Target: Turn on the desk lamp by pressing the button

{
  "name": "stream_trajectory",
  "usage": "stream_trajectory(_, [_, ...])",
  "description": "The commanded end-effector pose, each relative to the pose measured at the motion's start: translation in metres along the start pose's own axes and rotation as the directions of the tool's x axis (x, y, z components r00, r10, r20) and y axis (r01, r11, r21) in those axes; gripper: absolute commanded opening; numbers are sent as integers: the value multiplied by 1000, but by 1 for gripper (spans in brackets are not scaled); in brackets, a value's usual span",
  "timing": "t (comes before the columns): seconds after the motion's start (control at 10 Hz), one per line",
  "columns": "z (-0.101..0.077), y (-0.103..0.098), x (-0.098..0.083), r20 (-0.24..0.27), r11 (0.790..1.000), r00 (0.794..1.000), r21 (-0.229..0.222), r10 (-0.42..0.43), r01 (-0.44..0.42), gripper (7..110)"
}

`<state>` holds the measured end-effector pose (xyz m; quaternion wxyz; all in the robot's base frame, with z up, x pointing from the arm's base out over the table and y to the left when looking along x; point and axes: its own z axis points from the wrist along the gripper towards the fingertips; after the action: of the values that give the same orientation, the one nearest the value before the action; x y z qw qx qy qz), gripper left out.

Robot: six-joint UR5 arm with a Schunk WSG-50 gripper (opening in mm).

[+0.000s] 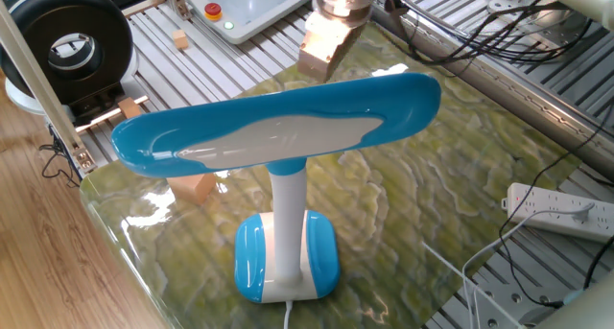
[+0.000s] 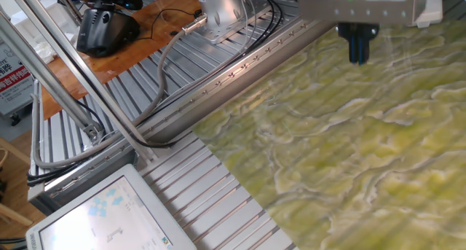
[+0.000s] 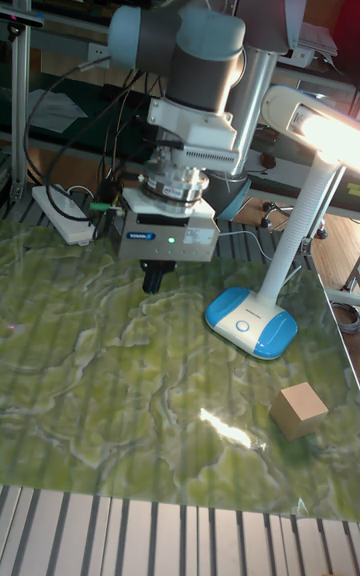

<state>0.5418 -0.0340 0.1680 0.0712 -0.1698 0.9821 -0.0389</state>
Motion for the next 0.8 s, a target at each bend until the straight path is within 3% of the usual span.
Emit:
stream_trajectory(0.0, [-16,-7,17,-15,999,999,21,-29,30,7])
stream_trajectory(0.2, [-18,1,13,-6,1000,1000,3,-6,6,7])
stream_trajectory(0.3, [-19,17,11,0,996,998,-56,62,-62,7])
stream_trajectory(0.4, [-19,24,7,4,990,994,-83,114,-113,7])
stream_trajectory(0.7, [-17,29,-1,7,985,990,-98,140,-139,7])
